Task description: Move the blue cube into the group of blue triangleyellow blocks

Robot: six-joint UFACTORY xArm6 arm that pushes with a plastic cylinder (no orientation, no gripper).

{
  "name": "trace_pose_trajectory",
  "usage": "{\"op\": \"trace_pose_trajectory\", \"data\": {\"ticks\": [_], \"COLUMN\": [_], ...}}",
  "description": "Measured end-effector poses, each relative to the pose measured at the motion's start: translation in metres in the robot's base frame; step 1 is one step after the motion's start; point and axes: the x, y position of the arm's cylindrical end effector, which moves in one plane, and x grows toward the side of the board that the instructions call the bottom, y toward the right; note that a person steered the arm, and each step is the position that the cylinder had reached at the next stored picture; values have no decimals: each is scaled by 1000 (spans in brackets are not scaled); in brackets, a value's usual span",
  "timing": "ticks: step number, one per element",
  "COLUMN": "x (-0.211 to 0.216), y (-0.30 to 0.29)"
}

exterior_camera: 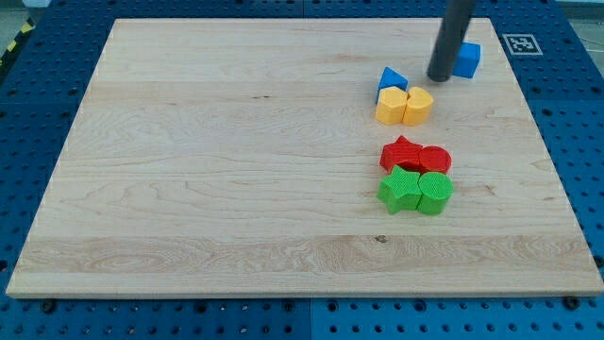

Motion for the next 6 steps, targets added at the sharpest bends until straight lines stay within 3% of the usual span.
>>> {"op": "trace_pose_trajectory", "data": {"ticks": [1, 4, 6], "x": [2, -51, -54], "y": [24, 99, 37]}}
